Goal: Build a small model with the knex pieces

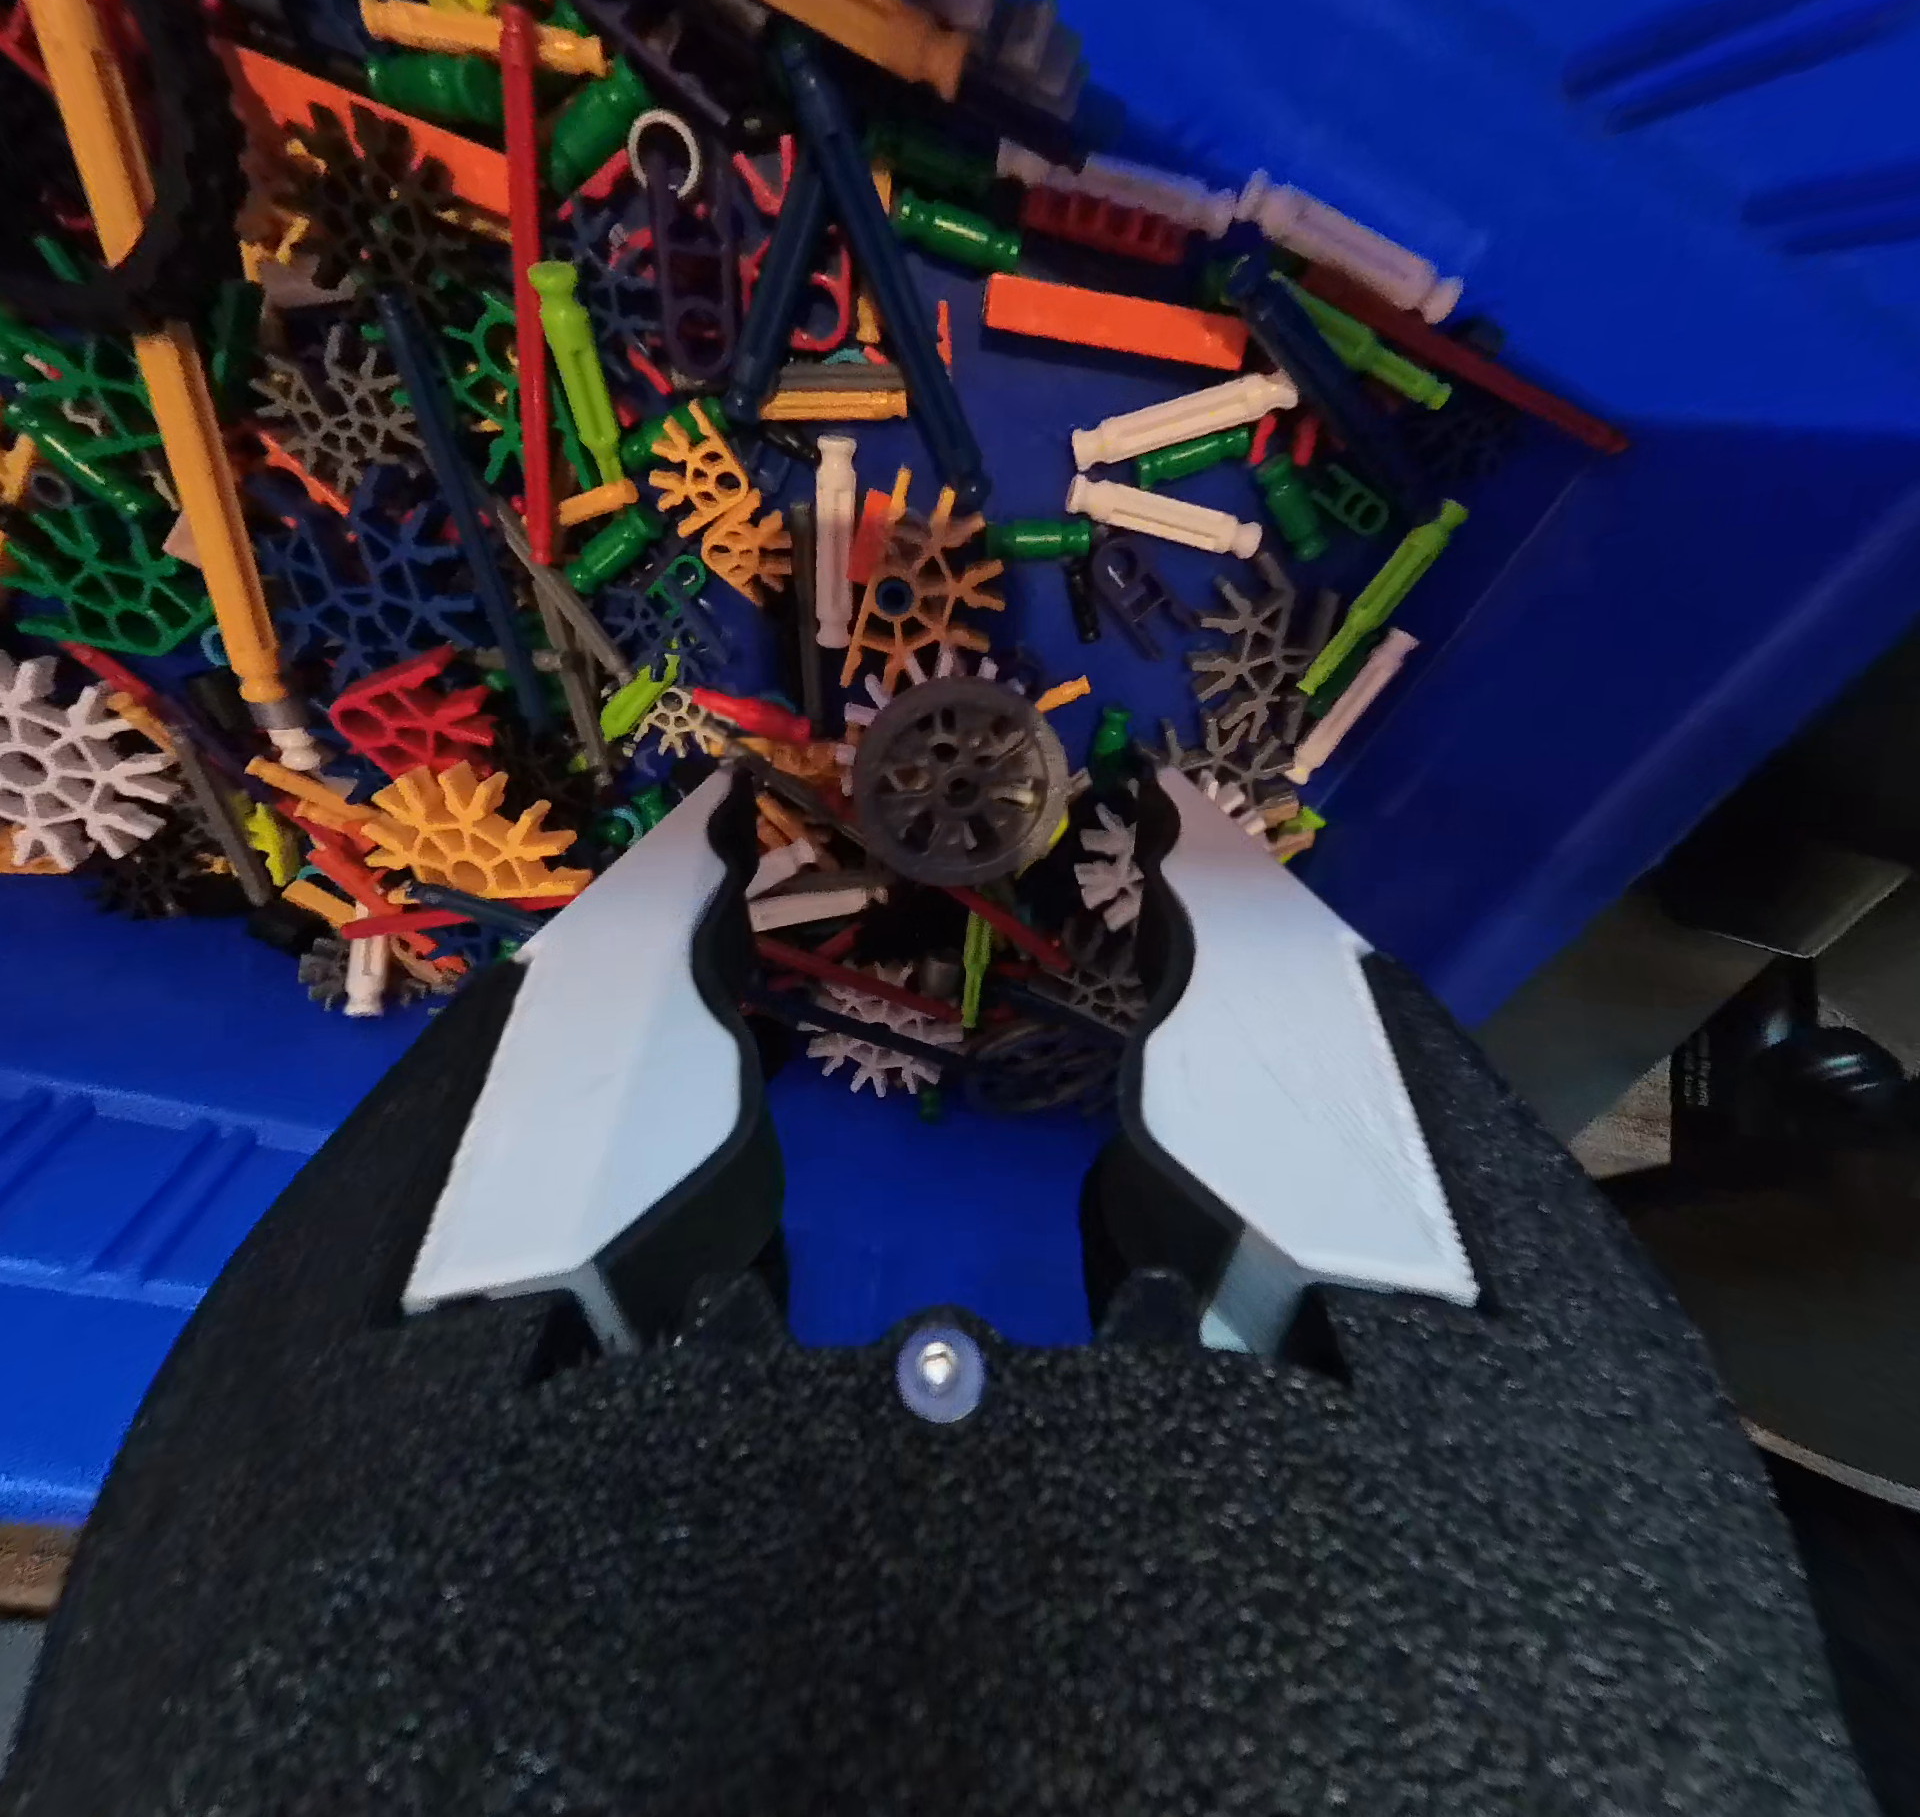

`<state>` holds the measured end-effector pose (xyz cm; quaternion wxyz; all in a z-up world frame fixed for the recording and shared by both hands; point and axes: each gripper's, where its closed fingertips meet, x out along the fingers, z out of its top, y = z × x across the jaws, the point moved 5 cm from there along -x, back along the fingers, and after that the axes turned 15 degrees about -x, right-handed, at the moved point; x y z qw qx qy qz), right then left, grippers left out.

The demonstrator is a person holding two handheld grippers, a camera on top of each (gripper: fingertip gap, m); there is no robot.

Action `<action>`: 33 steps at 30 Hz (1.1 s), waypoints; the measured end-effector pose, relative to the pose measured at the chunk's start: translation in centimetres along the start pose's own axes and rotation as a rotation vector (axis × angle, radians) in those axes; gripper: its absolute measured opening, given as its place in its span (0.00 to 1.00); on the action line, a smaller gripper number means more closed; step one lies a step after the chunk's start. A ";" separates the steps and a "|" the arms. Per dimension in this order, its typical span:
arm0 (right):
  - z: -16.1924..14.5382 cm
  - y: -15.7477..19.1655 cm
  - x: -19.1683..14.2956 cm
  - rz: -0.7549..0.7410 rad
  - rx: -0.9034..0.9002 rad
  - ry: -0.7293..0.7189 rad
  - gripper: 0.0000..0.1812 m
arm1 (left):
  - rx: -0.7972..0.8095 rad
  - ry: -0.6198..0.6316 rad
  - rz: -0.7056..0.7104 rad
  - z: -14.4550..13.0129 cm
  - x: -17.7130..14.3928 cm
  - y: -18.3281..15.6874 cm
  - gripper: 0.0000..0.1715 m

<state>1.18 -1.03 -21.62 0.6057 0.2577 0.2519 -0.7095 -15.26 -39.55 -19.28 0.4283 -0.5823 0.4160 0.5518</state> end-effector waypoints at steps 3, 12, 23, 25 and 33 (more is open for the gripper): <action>0.0 0.0 0.0 0.000 -0.003 0.000 0.02 | -0.013 0.033 -0.016 -0.4 0.3 -0.1 0.43; 0.0 0.1 0.0 0.001 -0.011 0.001 0.02 | -0.039 0.103 -0.037 -1.8 0.5 -0.8 0.43; 0.0 0.2 0.0 0.001 -0.015 0.001 0.02 | -0.069 0.088 0.000 -2.3 -0.4 -0.3 0.43; 0.0 0.2 0.0 0.001 -0.015 0.001 0.02 | -0.070 0.087 0.001 -2.3 -0.5 -0.2 0.43; 0.0 0.2 0.0 0.001 -0.017 0.001 0.02 | -0.072 0.093 0.012 -2.4 -0.6 -0.1 0.43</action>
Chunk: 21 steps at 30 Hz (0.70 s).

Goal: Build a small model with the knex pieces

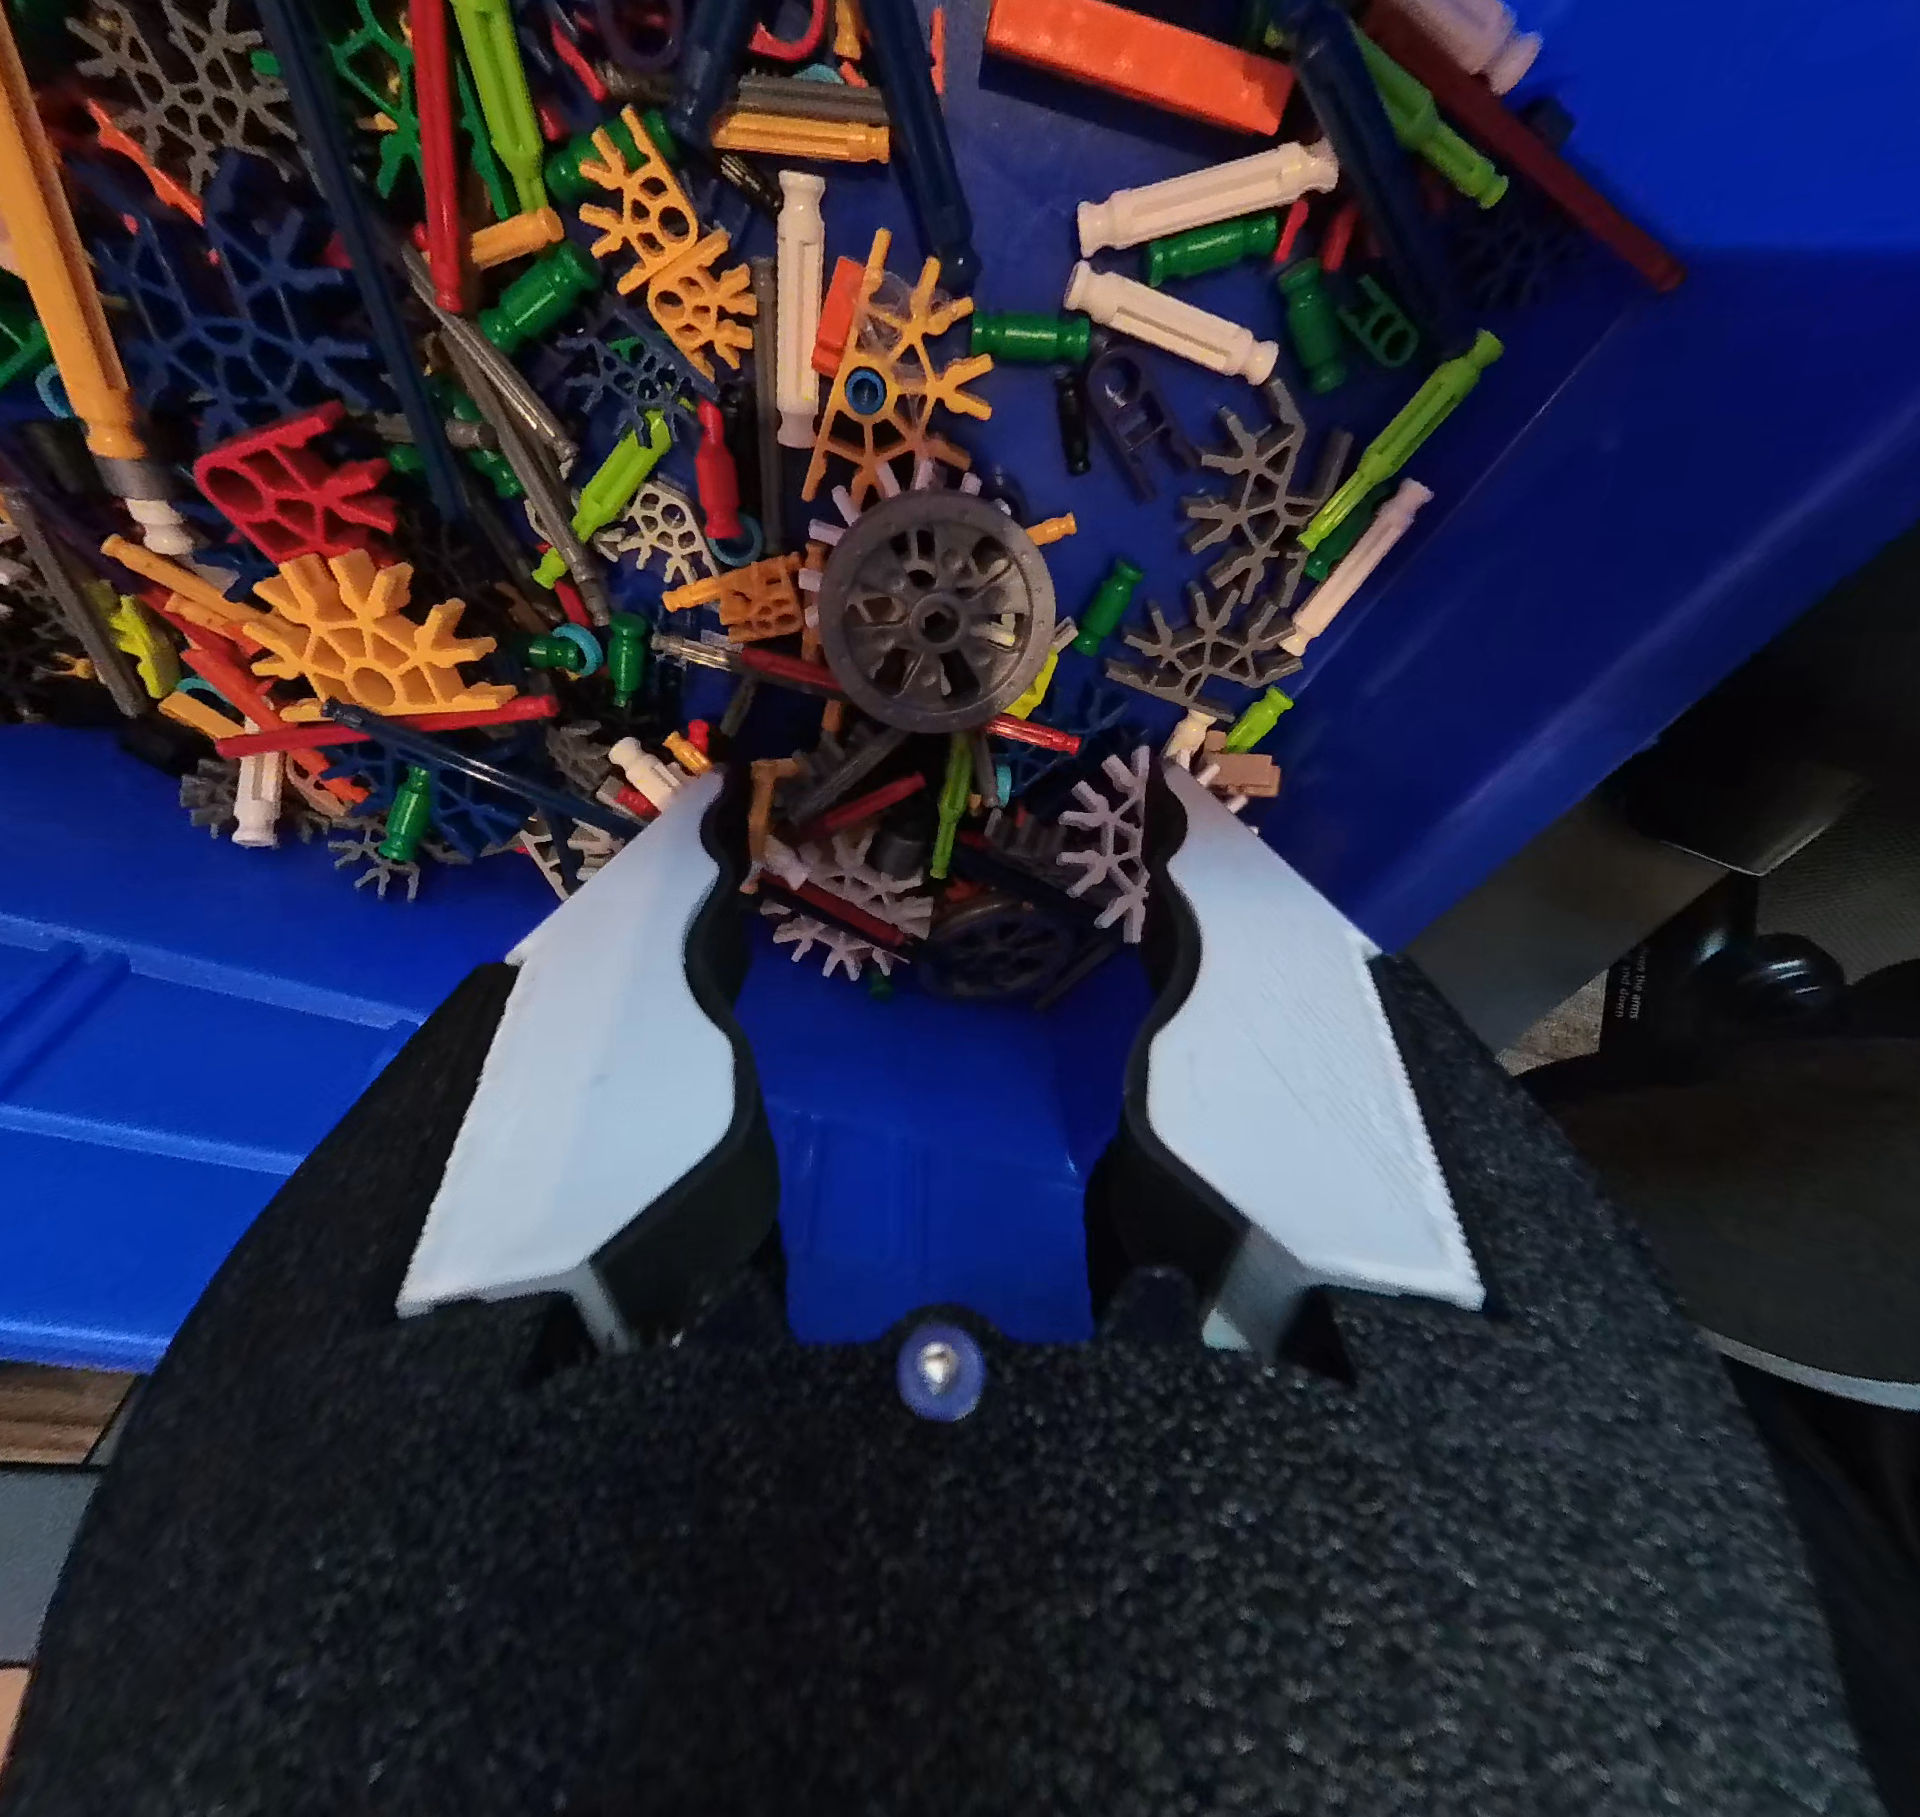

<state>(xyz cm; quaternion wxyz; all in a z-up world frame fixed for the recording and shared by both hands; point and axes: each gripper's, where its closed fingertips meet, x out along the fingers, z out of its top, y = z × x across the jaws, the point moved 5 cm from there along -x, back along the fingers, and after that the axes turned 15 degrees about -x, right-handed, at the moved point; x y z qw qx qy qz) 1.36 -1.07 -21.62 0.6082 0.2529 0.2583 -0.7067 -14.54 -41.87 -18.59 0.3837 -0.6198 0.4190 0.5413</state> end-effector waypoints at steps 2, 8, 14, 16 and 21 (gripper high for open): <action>0.0 0.0 0.0 -0.001 -0.001 0.000 0.02 | 0.001 0.001 0.001 0.0 0.0 0.0 0.43; 0.0 0.0 0.0 -0.001 -0.002 0.000 0.02 | 0.006 -0.023 0.011 0.1 -0.4 0.0 0.43; 0.0 0.0 0.0 -0.001 -0.003 0.000 0.02 | 0.010 -0.062 0.022 0.5 -1.0 0.1 0.43; 0.0 0.0 0.0 0.000 -0.003 0.000 0.02 | 0.013 -0.070 0.022 0.5 -1.1 0.1 0.43; 0.0 0.0 0.0 0.000 -0.004 0.000 0.02 | 0.030 -0.124 0.017 1.1 -1.8 -0.1 0.43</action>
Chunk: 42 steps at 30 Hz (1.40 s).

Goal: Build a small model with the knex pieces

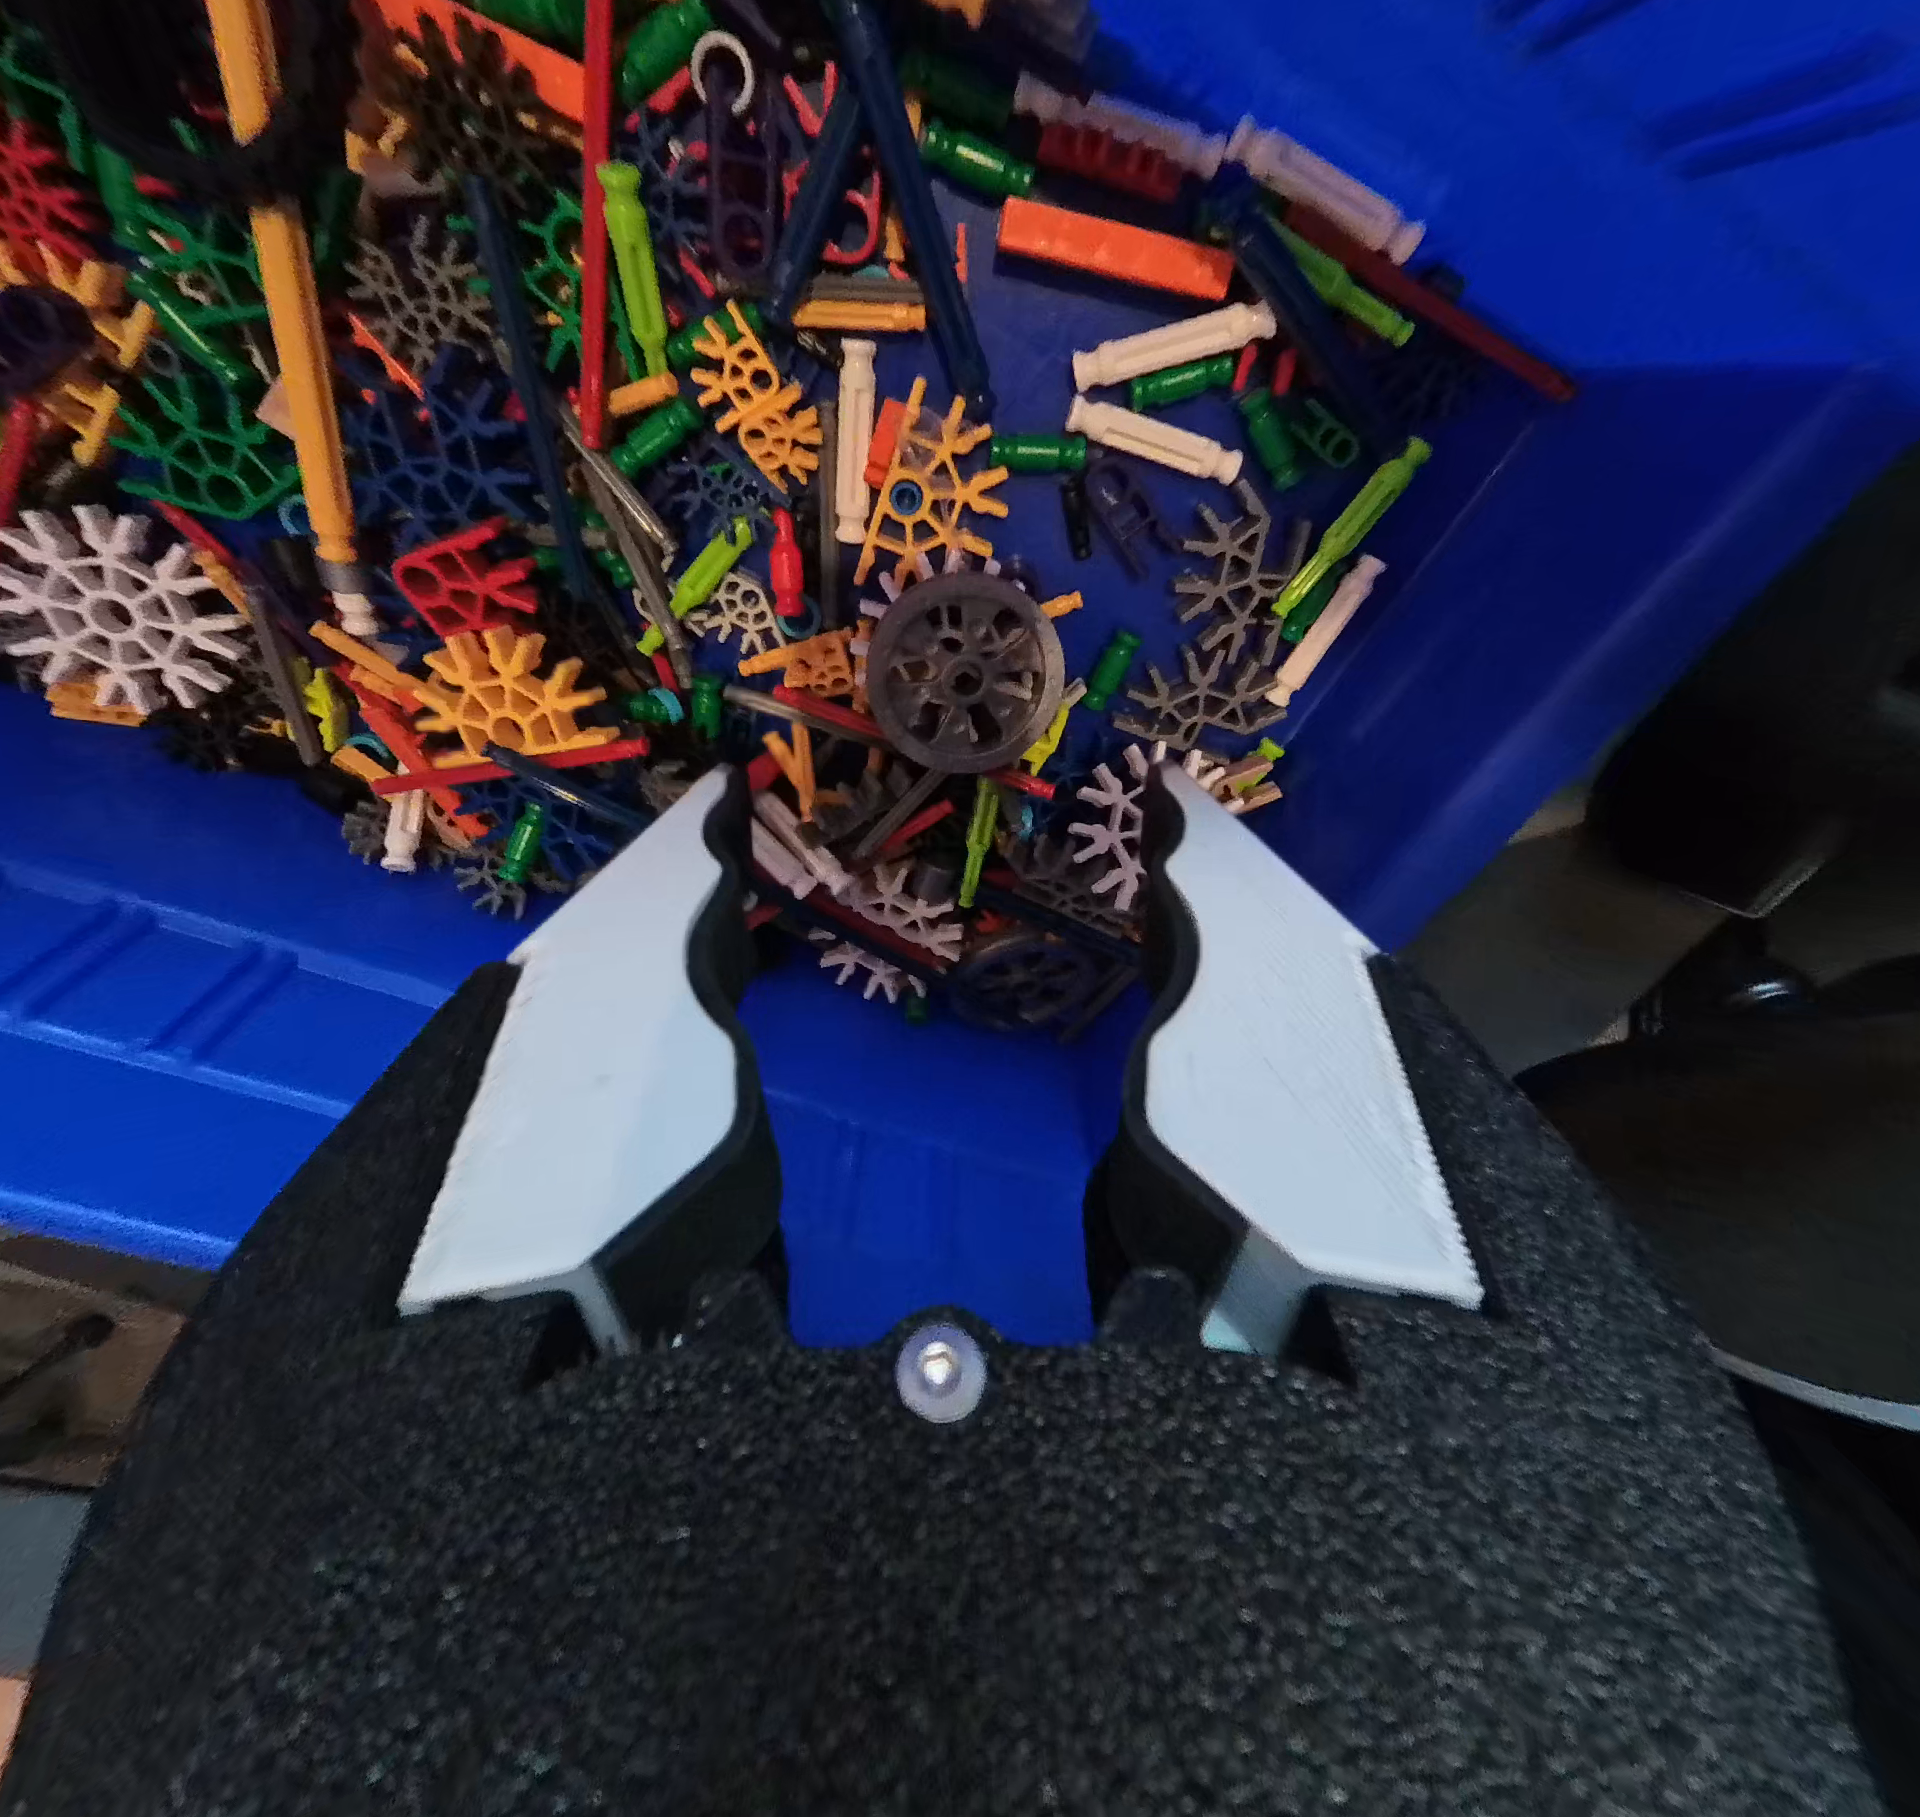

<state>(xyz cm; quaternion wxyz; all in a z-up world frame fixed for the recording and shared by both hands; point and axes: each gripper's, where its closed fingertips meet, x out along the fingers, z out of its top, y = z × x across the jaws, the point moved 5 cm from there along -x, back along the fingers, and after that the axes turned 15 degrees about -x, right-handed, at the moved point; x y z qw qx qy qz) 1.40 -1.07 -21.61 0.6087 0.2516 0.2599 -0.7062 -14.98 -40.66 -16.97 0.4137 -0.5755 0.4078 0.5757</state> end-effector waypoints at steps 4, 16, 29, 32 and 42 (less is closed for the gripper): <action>0.0 0.0 0.0 0.000 -0.002 0.000 0.02 | 0.006 -0.075 -0.012 0.7 -0.8 -0.1 0.43; 0.0 0.1 0.0 -0.001 -0.007 0.001 0.02 | 0.052 -0.259 0.004 4.2 -1.6 1.0 0.45; 0.0 -0.1 -0.1 0.005 0.017 -0.012 0.02 | 0.147 -0.265 -0.050 9.7 1.0 2.4 0.52; 0.0 -0.2 -0.1 0.002 0.027 -0.015 0.03 | 0.112 -0.194 -0.079 9.3 1.8 2.4 0.52; 0.0 -0.5 -0.2 0.005 0.051 -0.026 0.03 | 0.036 -0.075 -0.140 6.1 2.2 1.8 0.50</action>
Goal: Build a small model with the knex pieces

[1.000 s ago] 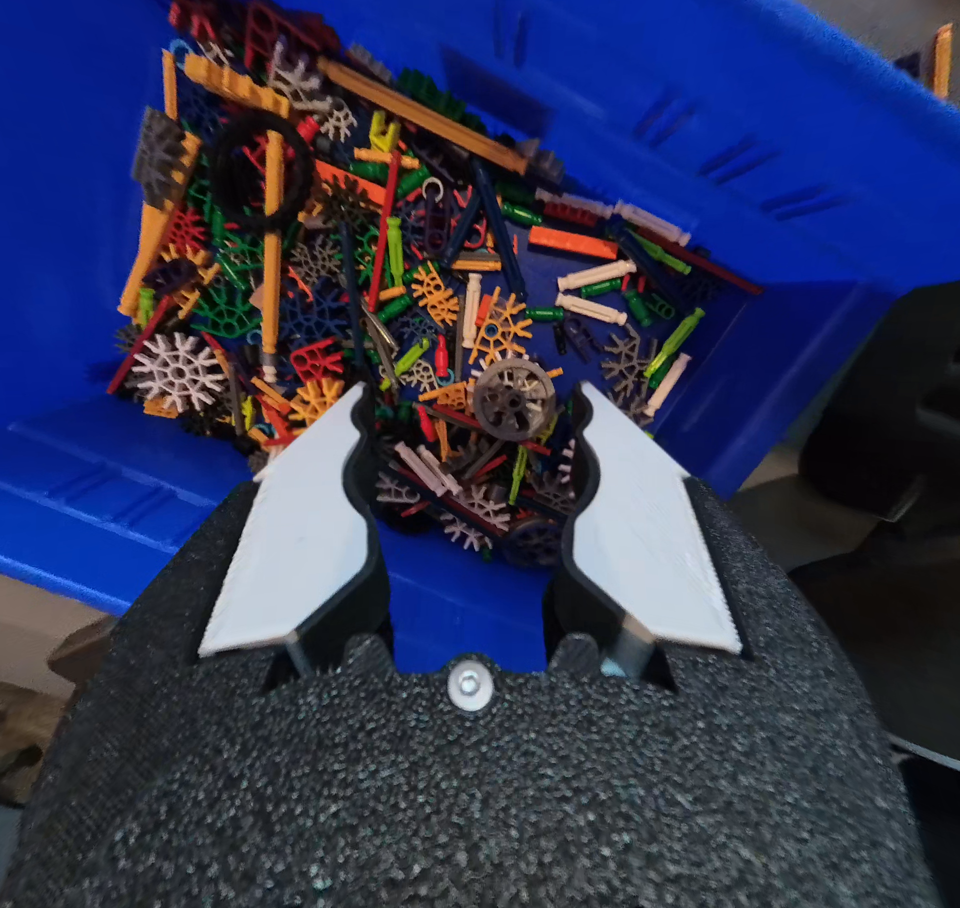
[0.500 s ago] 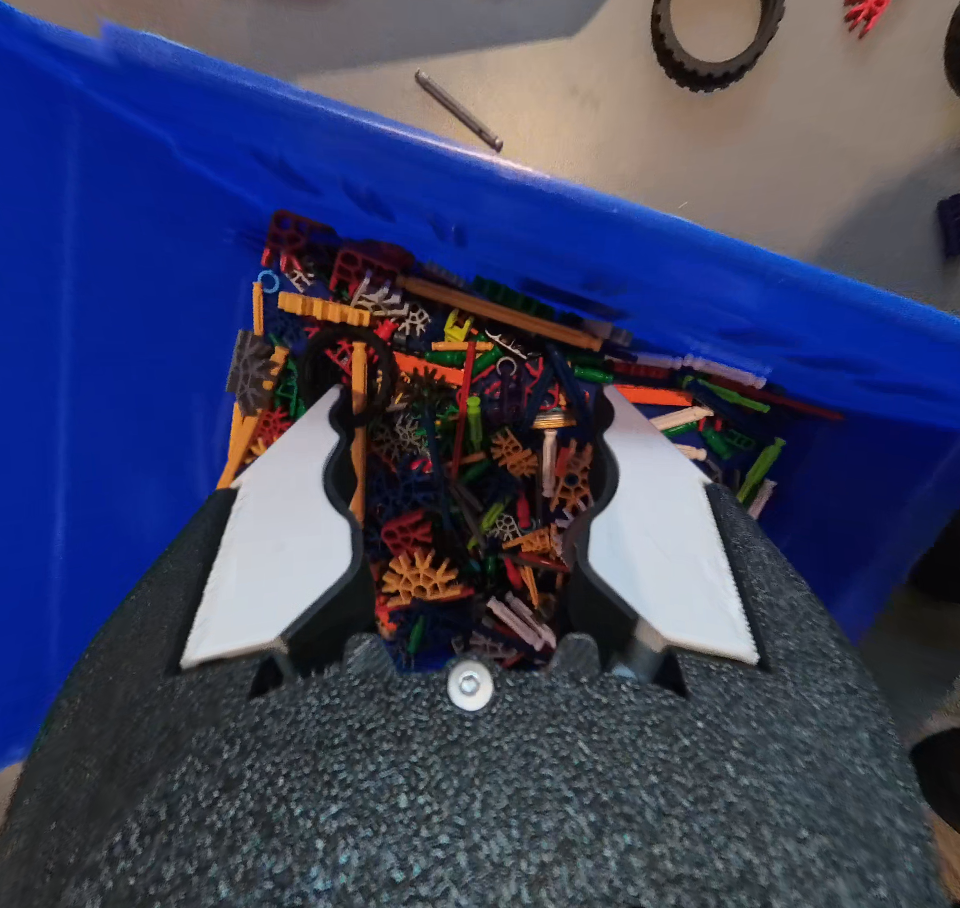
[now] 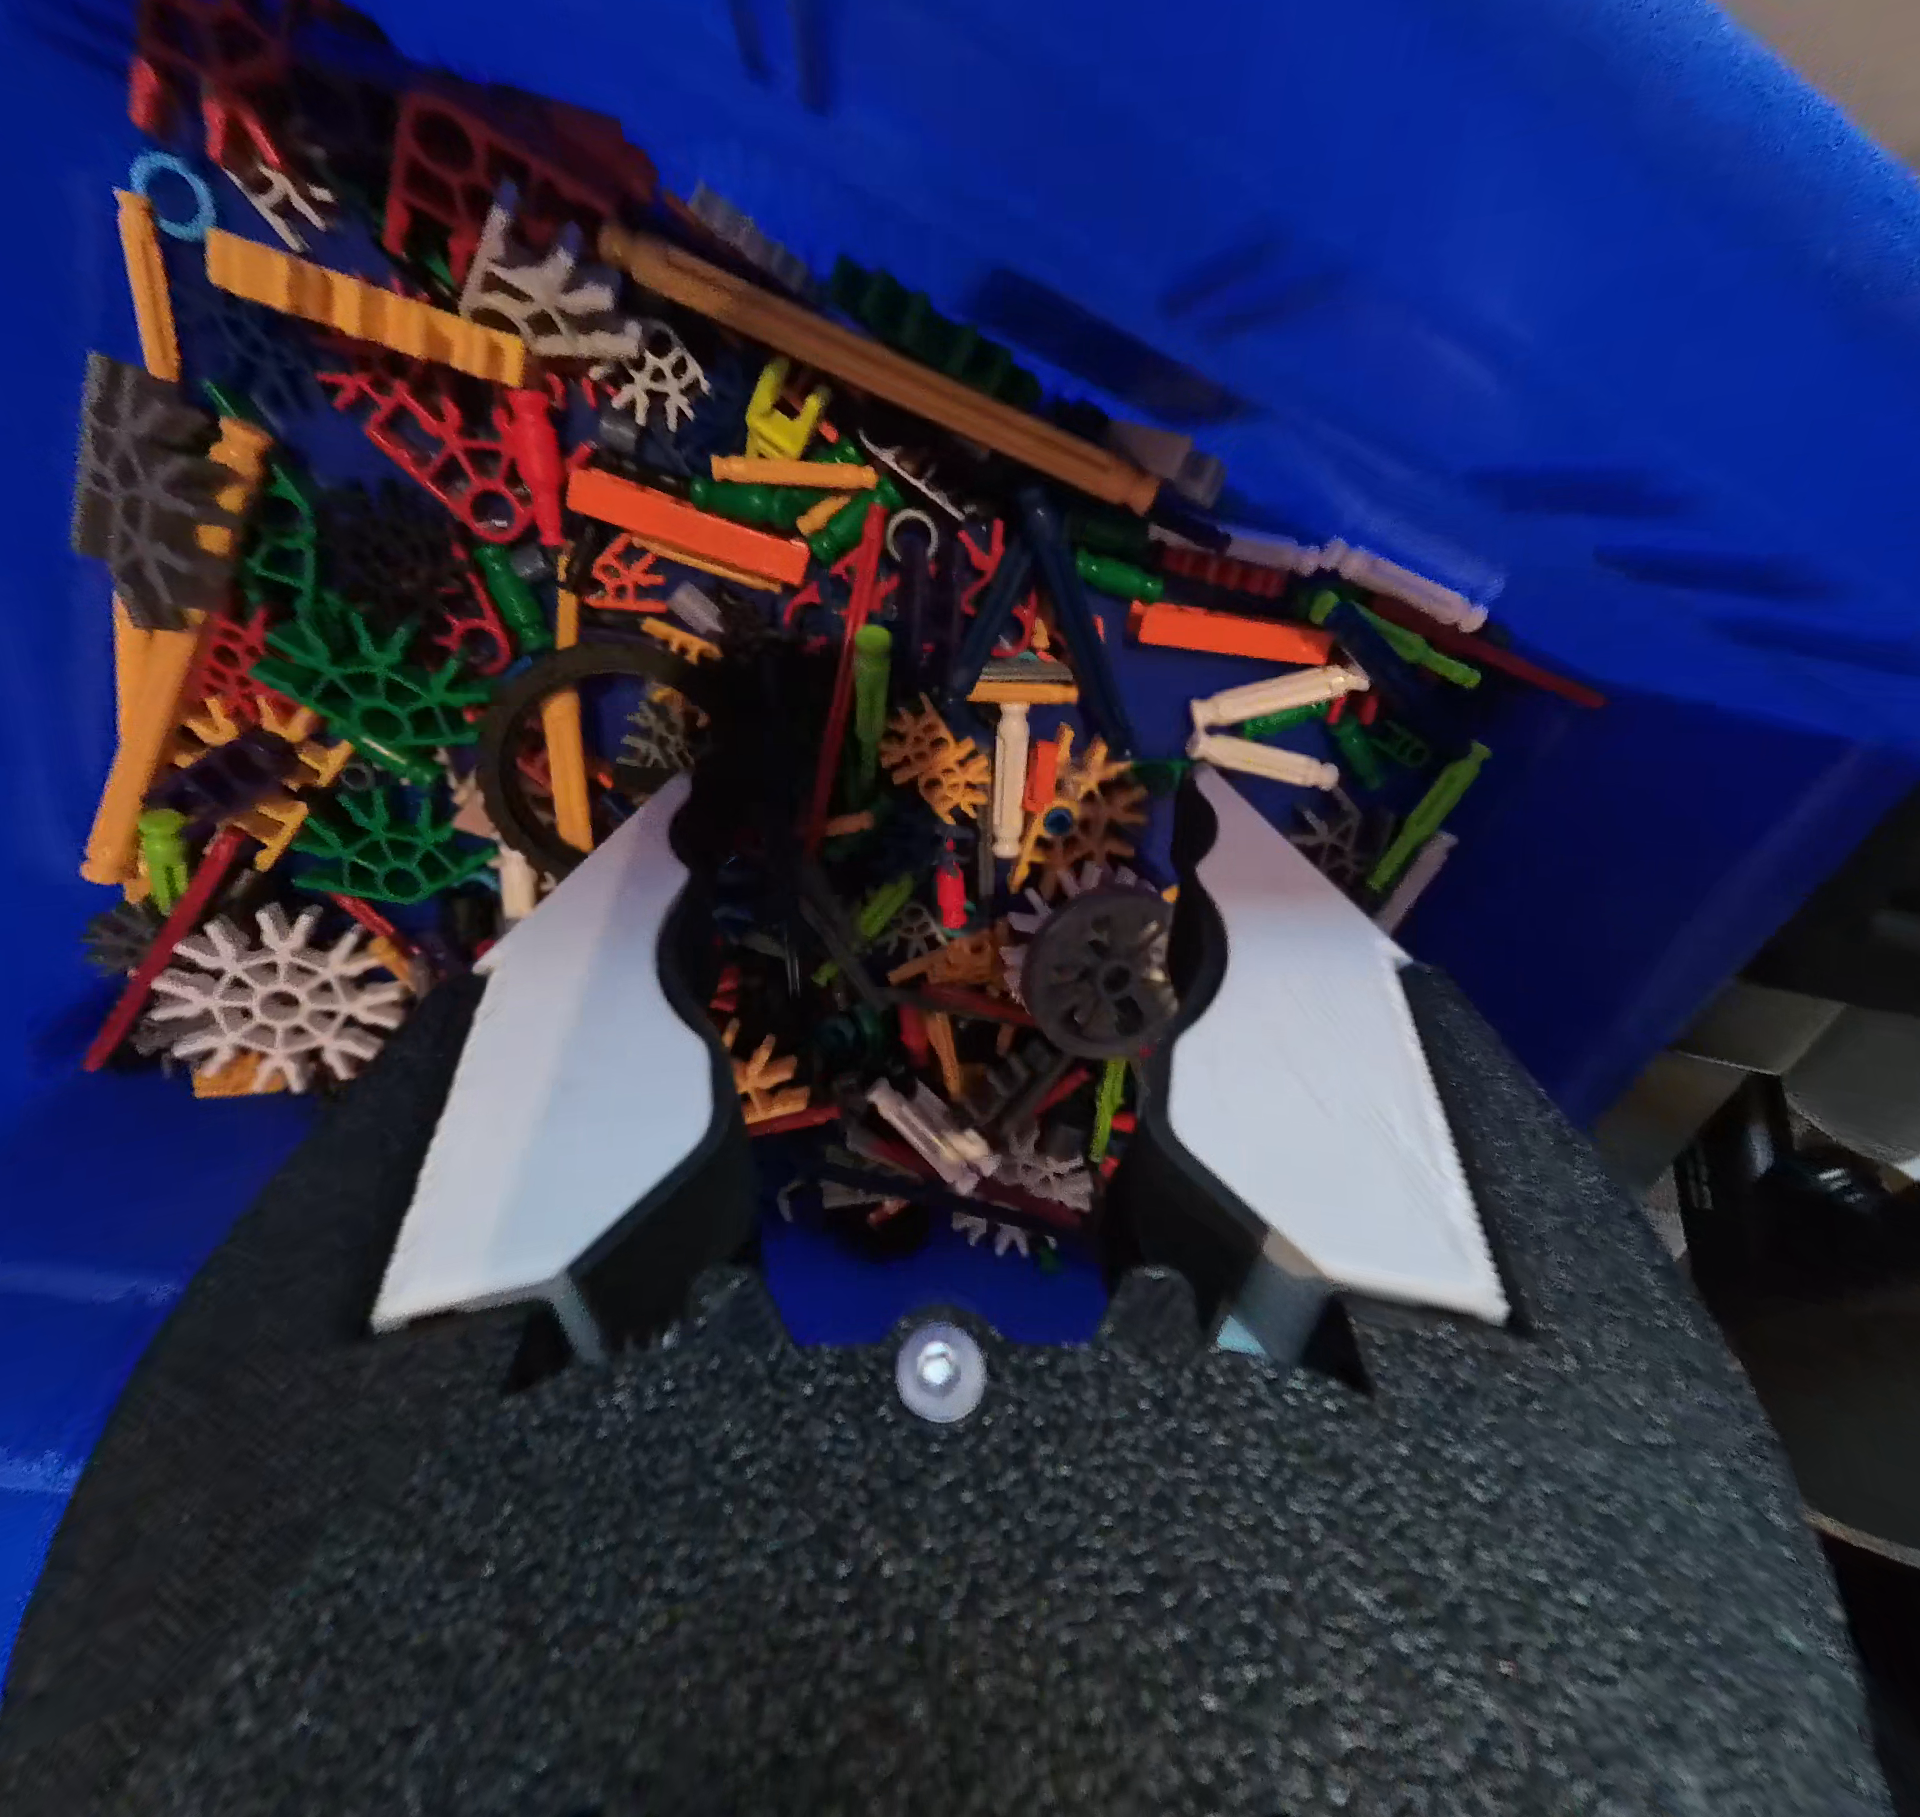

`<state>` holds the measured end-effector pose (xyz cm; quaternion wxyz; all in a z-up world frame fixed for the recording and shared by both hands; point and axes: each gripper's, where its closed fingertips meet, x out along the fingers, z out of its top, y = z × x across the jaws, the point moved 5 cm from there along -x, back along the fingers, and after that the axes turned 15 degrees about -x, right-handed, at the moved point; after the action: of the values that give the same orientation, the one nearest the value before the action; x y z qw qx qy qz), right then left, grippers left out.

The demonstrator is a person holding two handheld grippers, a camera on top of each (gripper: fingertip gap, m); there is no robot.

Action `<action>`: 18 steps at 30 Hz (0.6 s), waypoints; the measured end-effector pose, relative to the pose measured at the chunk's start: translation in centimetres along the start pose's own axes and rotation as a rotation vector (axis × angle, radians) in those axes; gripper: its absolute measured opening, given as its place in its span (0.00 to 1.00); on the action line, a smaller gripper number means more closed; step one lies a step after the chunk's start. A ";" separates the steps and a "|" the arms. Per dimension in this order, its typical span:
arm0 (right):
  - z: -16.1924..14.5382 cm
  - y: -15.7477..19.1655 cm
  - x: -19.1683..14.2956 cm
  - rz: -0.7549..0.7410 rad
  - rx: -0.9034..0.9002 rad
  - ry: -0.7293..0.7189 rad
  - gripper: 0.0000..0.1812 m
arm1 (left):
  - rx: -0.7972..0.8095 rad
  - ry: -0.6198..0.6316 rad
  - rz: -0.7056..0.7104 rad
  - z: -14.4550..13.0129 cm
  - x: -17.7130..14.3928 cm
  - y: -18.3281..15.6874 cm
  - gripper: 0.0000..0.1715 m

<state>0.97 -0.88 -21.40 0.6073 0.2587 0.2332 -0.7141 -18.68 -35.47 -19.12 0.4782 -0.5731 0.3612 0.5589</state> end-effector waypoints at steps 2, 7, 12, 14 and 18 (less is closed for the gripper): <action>0.0 0.0 0.0 0.002 0.002 -0.003 0.02 | 0.000 0.017 -0.015 -0.6 -0.1 -0.4 0.49; 0.0 0.0 0.0 0.008 0.006 -0.006 0.02 | 0.000 0.058 -0.039 -2.0 -0.1 -1.2 0.48; 0.0 0.0 -0.1 0.009 0.006 -0.006 0.02 | 0.006 0.080 -0.060 -3.0 -0.1 -1.9 0.48; 0.0 0.0 0.0 0.009 0.006 -0.006 0.02 | 0.012 0.085 -0.065 -3.3 -0.1 -2.2 0.48; 0.0 0.0 0.0 0.009 0.005 -0.003 0.02 | 0.023 0.079 -0.072 -3.5 -0.4 -2.4 0.48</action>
<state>0.98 -0.87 -21.38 0.6101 0.2599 0.2294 -0.7124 -15.36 -38.21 -18.67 0.4900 -0.6018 0.3655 0.5140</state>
